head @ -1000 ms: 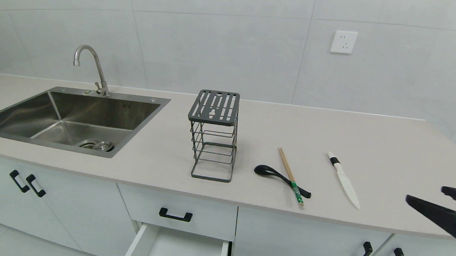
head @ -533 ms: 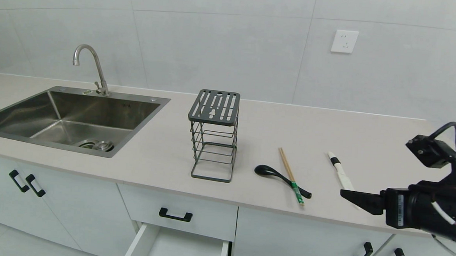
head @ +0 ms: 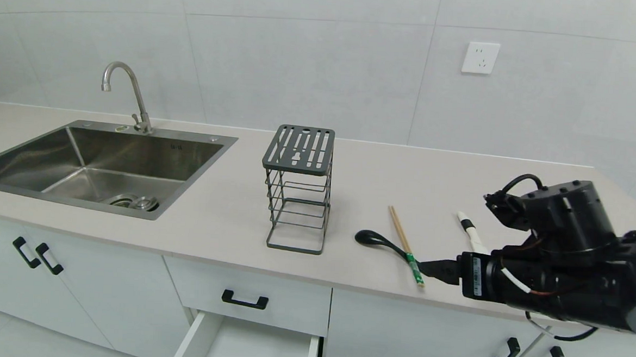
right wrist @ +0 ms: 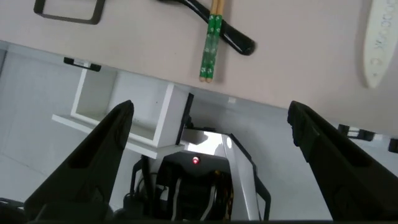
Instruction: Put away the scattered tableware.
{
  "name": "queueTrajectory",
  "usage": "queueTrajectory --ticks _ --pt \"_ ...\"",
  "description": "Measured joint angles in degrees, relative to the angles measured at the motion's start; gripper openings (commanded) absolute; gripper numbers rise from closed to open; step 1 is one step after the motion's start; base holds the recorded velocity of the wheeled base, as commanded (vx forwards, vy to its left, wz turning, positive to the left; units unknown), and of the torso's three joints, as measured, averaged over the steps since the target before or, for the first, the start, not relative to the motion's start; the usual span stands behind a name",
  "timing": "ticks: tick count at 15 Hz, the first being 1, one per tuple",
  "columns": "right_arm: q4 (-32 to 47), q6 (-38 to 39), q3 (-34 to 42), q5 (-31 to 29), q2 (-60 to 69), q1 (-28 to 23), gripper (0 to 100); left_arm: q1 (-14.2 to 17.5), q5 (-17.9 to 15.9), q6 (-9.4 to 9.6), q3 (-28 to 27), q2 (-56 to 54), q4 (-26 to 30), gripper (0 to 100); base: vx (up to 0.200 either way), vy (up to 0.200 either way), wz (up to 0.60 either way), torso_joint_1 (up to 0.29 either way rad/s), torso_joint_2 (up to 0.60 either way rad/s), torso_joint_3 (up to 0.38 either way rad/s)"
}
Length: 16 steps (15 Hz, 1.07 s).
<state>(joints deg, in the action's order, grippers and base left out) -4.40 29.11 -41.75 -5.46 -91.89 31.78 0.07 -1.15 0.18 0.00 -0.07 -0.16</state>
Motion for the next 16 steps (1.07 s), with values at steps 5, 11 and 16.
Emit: queueTrajectory --ticks 5,11,16 --pt "0.00 4.36 -5.32 -0.72 -9.96 2.17 100 0.00 0.00 0.00 0.00 0.00 0.00 100 0.000 0.000 0.00 0.000 0.00 0.000" --pt "-0.11 7.95 -9.48 -0.63 -18.14 2.65 100 0.00 -0.02 0.00 0.00 0.00 0.00 100 0.000 0.000 0.00 0.000 0.00 0.000" --pt "-0.02 7.64 -12.21 -0.69 -22.05 2.58 100 0.00 0.00 0.00 0.00 0.00 0.00 100 0.000 0.000 0.00 0.000 0.00 0.000"
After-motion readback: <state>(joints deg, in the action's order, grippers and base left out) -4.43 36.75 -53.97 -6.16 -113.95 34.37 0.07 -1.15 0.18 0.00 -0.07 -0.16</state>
